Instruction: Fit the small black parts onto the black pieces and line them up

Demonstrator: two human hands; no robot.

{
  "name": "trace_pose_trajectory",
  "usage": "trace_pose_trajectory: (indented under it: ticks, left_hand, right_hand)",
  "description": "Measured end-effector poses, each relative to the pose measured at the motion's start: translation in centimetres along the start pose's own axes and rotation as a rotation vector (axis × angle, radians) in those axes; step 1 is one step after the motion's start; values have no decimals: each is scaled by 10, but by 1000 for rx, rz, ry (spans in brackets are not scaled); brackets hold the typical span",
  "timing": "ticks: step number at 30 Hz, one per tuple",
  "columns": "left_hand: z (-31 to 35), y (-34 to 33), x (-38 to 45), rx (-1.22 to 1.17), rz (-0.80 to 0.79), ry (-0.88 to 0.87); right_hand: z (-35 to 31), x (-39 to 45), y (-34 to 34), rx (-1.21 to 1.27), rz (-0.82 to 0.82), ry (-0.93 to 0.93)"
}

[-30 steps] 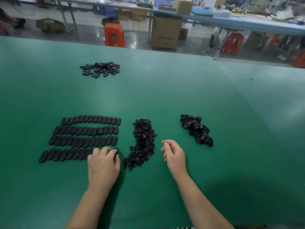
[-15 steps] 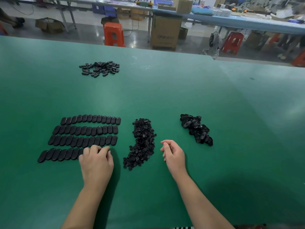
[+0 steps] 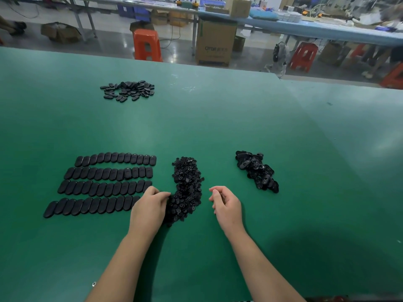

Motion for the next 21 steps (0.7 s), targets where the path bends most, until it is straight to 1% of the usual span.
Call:
trace_pose_trajectory:
  ticks: [3,6,9,13,16,19,21]
  left_hand:
    - [0,1,0,-14,14,8]
    - [3,1,1,21,41,3]
    - [7,-1,2,48,64,57]
    - [11,4,0,-137,140,123]
    - [5,8,-1,-283,176,117]
    - [1,9,-1,-347,179,90]
    - [4,8,-1,-350,173,56]
  right_hand:
    - [0,0,0,-2,0,6]
    - [1,0,0,-4,-6,6]
    - [1,0,-1,-15,-11,4]
    - [0,0,-5,-60,-40,27]
    - [-2,2,-13,-131,-125,59]
    - [-3,10,-17,-163,-226,50]
    - [-9,25,-8,-231,-258,72]
Point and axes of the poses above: each hand's wrist, its own x-axis towards the middle knuckle, its own y-axis out of the back of the hand, z = x × y, the point moved 10 cm from there along x, towards the middle knuckle, and after that the axes turned 9 degrees about y, right-handed, at the moved point
